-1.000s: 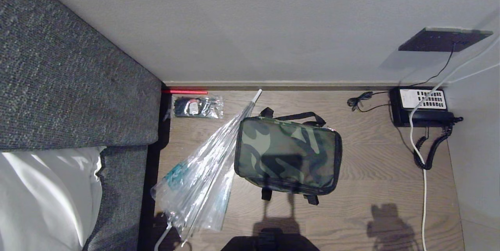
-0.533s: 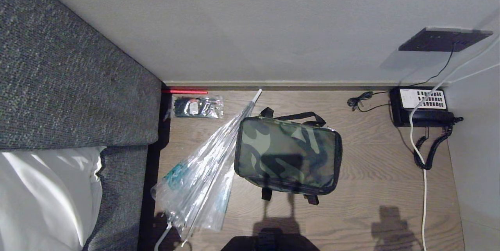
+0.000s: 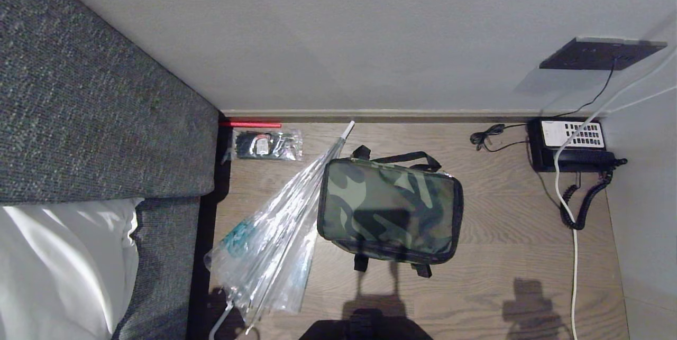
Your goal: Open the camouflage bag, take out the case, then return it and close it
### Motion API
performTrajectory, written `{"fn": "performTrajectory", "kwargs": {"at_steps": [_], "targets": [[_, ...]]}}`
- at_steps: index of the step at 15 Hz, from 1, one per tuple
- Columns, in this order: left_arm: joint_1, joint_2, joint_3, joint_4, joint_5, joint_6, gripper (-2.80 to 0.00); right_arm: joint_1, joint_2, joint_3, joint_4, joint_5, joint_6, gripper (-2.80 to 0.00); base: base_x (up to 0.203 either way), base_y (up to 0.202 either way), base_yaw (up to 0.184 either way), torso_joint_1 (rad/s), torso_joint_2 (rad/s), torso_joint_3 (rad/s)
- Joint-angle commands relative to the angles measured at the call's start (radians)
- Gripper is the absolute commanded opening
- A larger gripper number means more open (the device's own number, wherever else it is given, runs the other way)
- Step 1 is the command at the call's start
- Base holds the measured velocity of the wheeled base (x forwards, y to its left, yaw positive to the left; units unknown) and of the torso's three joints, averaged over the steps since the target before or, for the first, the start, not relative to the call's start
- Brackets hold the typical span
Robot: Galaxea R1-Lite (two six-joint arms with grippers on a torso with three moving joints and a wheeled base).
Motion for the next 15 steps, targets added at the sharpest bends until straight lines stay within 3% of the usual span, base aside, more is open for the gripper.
{"fn": "performTrajectory", "kwargs": {"at_steps": [1, 15], "targets": [[0.000, 0.000, 0.000, 0.000, 0.000, 0.000, -2.80, 0.000, -0.026, 0.002, 0.001, 0.000, -0.001, -2.80, 0.000, 0.000, 0.000, 0.000, 0.00, 0.000], [0.001, 0.000, 0.000, 0.000, 0.000, 0.000, -2.80, 0.000, -0.026, 0.002, 0.001, 0.000, -0.001, -2.80, 0.000, 0.000, 0.000, 0.000, 0.00, 0.000]]}}
